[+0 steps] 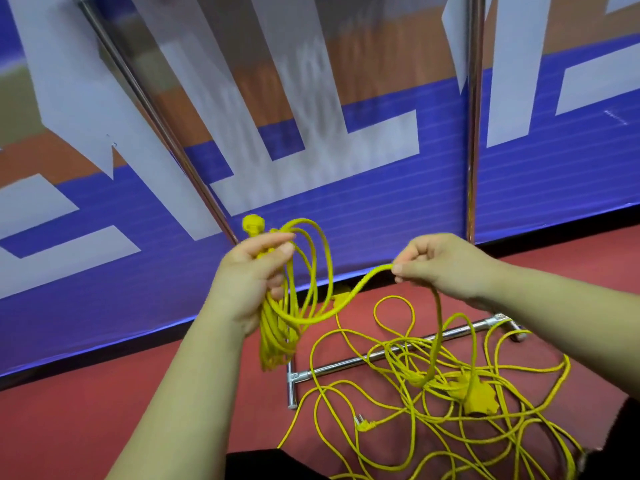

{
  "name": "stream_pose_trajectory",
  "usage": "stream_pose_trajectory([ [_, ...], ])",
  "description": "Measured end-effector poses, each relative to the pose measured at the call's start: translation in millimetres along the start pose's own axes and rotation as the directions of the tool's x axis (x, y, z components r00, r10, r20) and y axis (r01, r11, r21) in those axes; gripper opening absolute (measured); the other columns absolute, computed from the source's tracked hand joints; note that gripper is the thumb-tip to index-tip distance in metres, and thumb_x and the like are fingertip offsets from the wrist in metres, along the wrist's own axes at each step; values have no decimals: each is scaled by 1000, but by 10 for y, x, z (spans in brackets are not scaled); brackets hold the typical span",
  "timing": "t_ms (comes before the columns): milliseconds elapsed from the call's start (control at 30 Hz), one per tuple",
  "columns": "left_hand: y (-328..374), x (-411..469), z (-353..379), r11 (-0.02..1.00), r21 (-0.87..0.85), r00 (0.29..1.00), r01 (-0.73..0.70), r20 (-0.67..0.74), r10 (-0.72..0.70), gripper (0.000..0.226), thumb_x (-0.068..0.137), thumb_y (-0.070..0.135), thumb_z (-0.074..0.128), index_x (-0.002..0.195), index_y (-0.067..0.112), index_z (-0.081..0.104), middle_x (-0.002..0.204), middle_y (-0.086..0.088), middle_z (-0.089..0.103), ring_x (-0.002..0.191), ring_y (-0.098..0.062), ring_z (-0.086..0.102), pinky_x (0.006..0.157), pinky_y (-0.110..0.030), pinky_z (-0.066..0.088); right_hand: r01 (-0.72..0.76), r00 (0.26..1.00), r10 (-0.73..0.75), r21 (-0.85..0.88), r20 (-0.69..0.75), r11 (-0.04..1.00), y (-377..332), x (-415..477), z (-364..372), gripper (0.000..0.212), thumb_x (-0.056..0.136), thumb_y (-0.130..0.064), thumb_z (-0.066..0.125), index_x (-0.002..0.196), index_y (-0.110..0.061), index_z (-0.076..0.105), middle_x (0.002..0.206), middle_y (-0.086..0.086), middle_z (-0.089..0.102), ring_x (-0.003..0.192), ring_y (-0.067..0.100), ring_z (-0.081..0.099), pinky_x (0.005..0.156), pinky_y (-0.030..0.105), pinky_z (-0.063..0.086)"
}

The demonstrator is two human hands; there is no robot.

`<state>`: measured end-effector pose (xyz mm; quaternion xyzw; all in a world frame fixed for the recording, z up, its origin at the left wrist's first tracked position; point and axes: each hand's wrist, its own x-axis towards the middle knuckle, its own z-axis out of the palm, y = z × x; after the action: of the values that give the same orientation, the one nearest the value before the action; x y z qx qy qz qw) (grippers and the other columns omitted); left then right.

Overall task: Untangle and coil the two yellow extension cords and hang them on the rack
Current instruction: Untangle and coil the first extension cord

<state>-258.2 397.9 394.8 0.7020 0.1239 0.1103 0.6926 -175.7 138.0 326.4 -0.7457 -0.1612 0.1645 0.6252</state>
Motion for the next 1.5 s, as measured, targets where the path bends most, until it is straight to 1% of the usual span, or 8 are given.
stream_pose_trajectory([
  [200,-94,-204,363,975,208,975,81,185,-120,10,85,20,76,91,12,79,58,2,46,45,-11,32,45,-21,27,64,985,-79,-105,-151,992,-248,-3,63,11,80,-21,82,78,-13,75,75,17,74,64,21,57,66,38,47],
  [367,-178,-236,516,947,319,980,35,175,-95,19,77,29,85,91,18,80,62,-11,45,45,-17,35,44,-24,30,97,981,-113,-104,-161,990,-372,-32,104,9,81,-17,82,81,-13,73,51,-8,64,48,0,55,53,15,40],
  [567,-199,-196,579,894,438,976,-94,220,-5,12,89,26,75,85,15,77,46,7,42,43,-13,35,49,-27,31,153,982,-154,-14,-107,988,-503,-108,111,10,85,-11,77,86,-7,68,63,3,70,55,7,59,55,18,44],
  [800,18,34,399,974,165,981,-157,-85,172,11,97,20,65,100,10,70,57,1,40,43,-13,34,41,-22,35,88,976,-88,10,198,996,-297,-149,19,21,95,2,60,90,-11,45,77,15,68,71,16,66,74,28,51],
  [900,86,85,194,987,31,971,-157,-180,160,15,99,20,62,103,7,69,65,-4,39,44,-11,32,39,-20,33,5,978,-18,64,209,998,-187,-172,-22,16,96,4,58,93,-10,49,83,10,75,78,19,68,83,42,46],
  [1033,-32,83,111,996,17,965,-93,-247,94,18,95,21,69,106,7,71,69,-8,44,45,-12,34,41,-21,34,-49,991,32,136,128,989,-238,-216,-105,11,94,1,62,94,-9,56,95,17,76,78,22,71,81,42,51],
  [1200,-173,5,255,998,-63,980,-25,-201,12,15,93,12,69,107,16,73,67,-4,46,47,-13,34,40,-21,34,-44,997,58,245,-50,969,-432,-233,-111,17,89,-1,70,90,-13,58,92,15,76,74,19,73,66,30,60],
  [1500,-195,-175,531,975,-205,996,82,-17,-87,17,101,13,56,102,11,72,70,-3,48,42,-8,38,37,-18,35,-32,985,70,233,-156,972,-649,-193,-183,10,98,-15,60,88,-16,57,73,6,68,55,14,59,55,27,50],
])
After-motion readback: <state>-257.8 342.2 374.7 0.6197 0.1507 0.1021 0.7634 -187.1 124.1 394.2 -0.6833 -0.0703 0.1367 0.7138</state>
